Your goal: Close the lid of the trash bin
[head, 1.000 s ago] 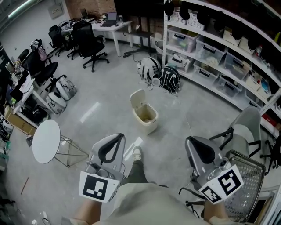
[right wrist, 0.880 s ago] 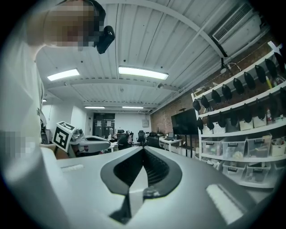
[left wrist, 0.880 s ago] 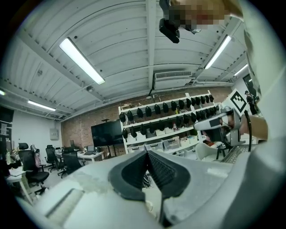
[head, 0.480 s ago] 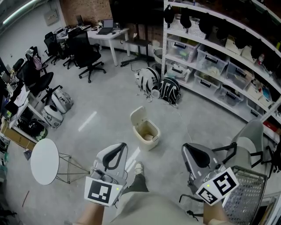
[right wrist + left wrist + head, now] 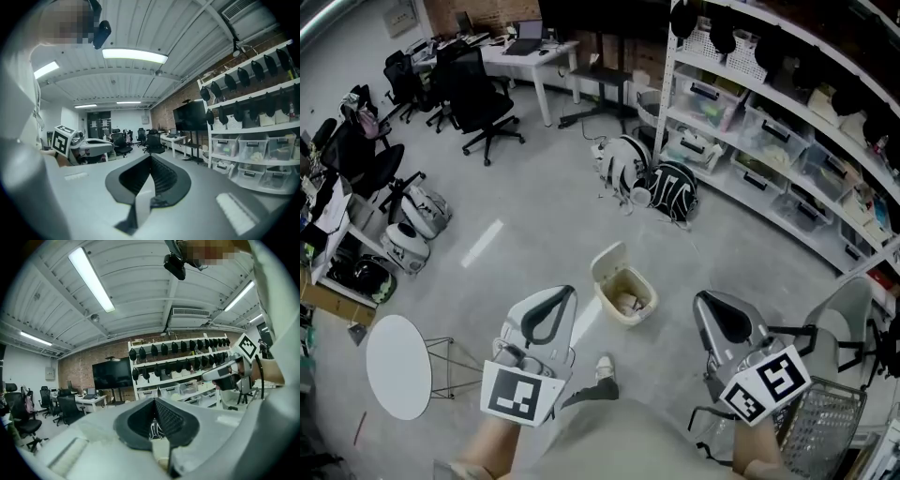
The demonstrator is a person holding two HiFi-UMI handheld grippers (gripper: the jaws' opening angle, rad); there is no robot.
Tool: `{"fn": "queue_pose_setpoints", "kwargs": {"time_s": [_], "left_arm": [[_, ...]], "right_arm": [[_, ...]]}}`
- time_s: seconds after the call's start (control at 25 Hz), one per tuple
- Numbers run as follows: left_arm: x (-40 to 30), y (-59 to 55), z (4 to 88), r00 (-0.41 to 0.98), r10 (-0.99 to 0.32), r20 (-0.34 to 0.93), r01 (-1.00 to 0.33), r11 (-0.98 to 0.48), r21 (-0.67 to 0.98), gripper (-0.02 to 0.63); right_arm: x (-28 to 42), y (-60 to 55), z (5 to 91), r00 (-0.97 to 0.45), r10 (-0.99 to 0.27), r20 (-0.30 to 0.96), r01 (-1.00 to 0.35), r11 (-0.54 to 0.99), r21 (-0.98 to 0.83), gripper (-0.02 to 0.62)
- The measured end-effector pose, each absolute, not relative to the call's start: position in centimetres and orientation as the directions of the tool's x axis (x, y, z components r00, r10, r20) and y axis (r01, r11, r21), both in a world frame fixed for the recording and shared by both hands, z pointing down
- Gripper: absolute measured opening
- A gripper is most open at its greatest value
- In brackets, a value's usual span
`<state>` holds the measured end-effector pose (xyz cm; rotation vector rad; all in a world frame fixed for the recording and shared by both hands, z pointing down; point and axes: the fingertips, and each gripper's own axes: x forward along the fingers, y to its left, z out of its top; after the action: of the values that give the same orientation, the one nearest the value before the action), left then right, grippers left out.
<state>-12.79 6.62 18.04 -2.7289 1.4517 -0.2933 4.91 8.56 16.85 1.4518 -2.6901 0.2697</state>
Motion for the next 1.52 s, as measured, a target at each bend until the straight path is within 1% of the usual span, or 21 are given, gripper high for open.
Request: {"fn": "queue_pose_setpoints", "kwargs": {"time_s": [0.2,0.4,0.84,1.08,1.28,1.52], "left_arm": [[-15.3,0.5,18.9,0.537,-0.829,0.157,-0.820,-0.557,-0.131,0.003],[-17.1,-3.2,20.1,0.528,-0.830,0.182,-0.827,-0.551,-0.113,0.003],[-16.7,-7.0,23.3,0.502,-0.830,0.244,-0.843,-0.533,-0.078,0.003],[-15.9,-8.5,24.8,0.466,-0.840,0.278,-0.864,-0.500,-0.064,0.003],[-15.7,-11.1,26.2,0.453,-0.841,0.296,-0.882,-0.471,0.012,0.003],[-16.7,-15.8,29.8,0.433,-0.846,0.312,-0.880,-0.472,-0.060,0.003]], "right_arm": [[3.0,2.7,18.3,-0.545,-0.818,0.183,-0.839,0.531,-0.124,0.003],[1.6,-0.9,19.2,-0.529,-0.824,0.202,-0.849,0.513,-0.128,0.003],[2.5,-5.9,21.8,-0.531,-0.808,0.256,-0.847,0.511,-0.145,0.003],[2.8,-9.7,23.4,-0.576,-0.765,0.288,-0.817,0.550,-0.172,0.003],[1.4,-13.6,26.5,-0.632,-0.697,0.338,-0.773,0.602,-0.203,0.003],[-1.0,-19.4,33.1,-0.664,-0.627,0.407,-0.742,0.621,-0.253,0.003]]}}
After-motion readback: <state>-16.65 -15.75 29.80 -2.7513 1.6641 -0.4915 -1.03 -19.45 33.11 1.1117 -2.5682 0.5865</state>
